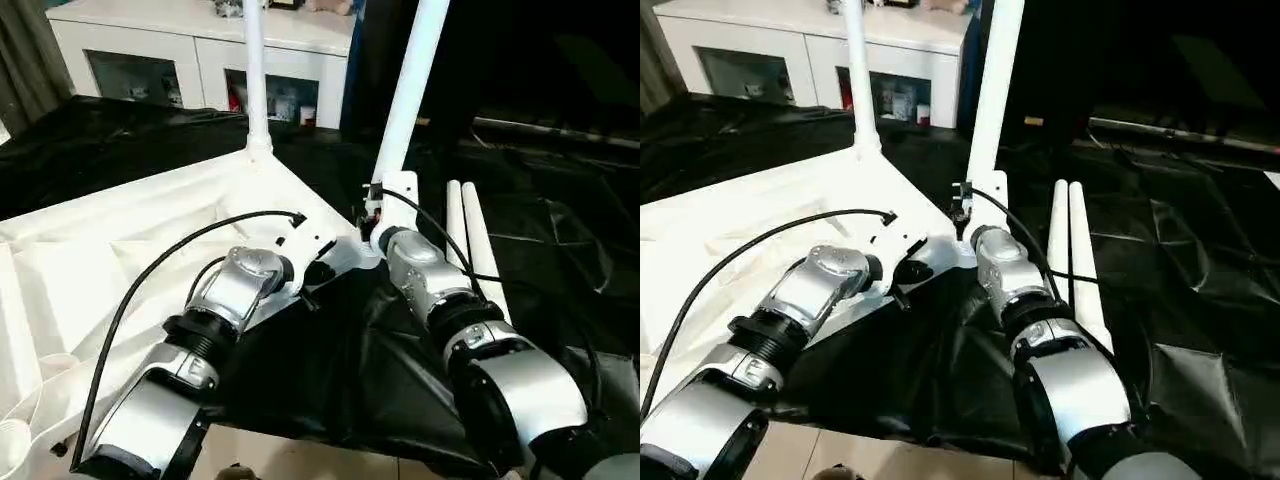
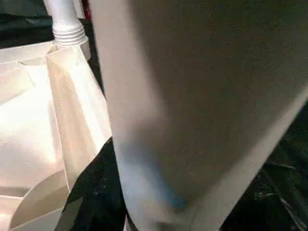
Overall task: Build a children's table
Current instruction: Rotate leg to tighten
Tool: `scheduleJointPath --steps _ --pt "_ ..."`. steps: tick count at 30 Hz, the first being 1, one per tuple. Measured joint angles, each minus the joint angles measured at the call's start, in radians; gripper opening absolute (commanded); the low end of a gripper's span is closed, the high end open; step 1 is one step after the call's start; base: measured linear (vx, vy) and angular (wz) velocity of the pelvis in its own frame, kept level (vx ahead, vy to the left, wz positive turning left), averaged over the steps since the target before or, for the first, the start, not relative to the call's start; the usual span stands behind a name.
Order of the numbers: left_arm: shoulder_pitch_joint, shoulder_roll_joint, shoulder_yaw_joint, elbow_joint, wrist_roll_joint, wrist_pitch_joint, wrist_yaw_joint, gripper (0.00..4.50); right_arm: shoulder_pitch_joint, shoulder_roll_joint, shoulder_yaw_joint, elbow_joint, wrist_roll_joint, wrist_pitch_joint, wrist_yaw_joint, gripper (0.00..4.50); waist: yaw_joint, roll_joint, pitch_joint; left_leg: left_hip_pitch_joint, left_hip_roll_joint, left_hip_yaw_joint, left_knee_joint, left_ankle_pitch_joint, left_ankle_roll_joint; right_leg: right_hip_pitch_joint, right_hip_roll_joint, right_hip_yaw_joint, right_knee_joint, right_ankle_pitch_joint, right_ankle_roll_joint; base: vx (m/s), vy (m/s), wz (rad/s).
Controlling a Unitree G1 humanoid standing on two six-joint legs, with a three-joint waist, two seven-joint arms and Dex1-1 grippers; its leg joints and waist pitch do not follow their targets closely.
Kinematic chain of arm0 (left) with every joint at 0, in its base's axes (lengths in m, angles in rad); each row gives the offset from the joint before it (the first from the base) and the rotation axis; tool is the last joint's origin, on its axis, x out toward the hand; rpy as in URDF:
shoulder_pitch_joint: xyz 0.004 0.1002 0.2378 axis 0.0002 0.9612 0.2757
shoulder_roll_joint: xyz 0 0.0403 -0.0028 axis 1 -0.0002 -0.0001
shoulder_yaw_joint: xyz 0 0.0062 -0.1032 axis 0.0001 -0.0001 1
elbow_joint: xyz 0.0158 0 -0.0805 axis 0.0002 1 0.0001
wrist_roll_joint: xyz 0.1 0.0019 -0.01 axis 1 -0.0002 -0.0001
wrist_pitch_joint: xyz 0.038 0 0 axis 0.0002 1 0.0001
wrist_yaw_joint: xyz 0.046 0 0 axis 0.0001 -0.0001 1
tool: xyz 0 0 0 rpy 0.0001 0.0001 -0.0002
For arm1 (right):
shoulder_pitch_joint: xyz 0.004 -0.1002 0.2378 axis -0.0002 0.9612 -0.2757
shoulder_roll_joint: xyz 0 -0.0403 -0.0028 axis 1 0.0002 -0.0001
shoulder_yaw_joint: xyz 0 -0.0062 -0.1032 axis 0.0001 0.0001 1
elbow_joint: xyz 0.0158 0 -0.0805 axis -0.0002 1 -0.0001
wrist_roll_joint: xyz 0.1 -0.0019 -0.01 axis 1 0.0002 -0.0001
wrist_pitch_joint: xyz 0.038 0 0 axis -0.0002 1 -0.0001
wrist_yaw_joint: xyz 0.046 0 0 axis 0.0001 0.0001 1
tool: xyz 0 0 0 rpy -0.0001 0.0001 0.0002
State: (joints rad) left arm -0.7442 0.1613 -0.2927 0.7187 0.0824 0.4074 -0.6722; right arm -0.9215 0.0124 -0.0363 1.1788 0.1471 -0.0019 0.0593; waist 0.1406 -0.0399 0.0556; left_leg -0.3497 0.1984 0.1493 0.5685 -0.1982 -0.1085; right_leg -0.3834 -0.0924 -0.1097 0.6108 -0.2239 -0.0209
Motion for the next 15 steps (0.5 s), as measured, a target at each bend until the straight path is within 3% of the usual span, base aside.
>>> scheduleJointPath --steps 3,8,10,15 --pt "0.0 0.028 -0.017 0.0 0.009 -0.035 -0.004 0.0 -0.004 -0.003 -0.033 0.016 0.026 -0.018 0.069 2.63 -0.001 -0.002 0.001 0.0 0.0 0.001 -0.002 0.0 0.0 -0.001 0.0 0.0 0.0 0.0 0.0 0.0 0.0 0.0" --pt "0.002 0.088 -0.016 -0.029 0.024 -0.072 -0.044 0.0 0.007 -0.031 -0.034 0.008 0.052 -0.02 0.254 3.06 -0.002 -0.002 0.003 -0.008 0.005 0.006 -0.003 0.024 0.007 -0.012 0.0 0.0 0.002 0.04 0.001 0.0 0.0 0.0" --pt "0.009 0.105 -0.017 -0.05 0.023 -0.089 -0.07 0.0 0.029 -0.056 -0.021 -0.044 0.051 -0.019 0.356 3.1 0.001 -0.002 0.003 -0.014 0.008 0.008 -0.004 0.025 0.006 -0.018 0.003 0.0 0.002 0.042 -0.002 0.029 -0.009 -0.01" --pt "0.031 0.143 -0.019 -0.109 0.01 -0.115 -0.125 0.0 0.112 -0.126 0.029 -0.186 0.051 -0.006 0.552 3.71 0.003 -0.002 0.003 -0.023 0.011 0.014 -0.004 0.041 0.017 -0.025 0.005 0.0 0.003 0.035 -0.006 0.068 0.008 0.0"
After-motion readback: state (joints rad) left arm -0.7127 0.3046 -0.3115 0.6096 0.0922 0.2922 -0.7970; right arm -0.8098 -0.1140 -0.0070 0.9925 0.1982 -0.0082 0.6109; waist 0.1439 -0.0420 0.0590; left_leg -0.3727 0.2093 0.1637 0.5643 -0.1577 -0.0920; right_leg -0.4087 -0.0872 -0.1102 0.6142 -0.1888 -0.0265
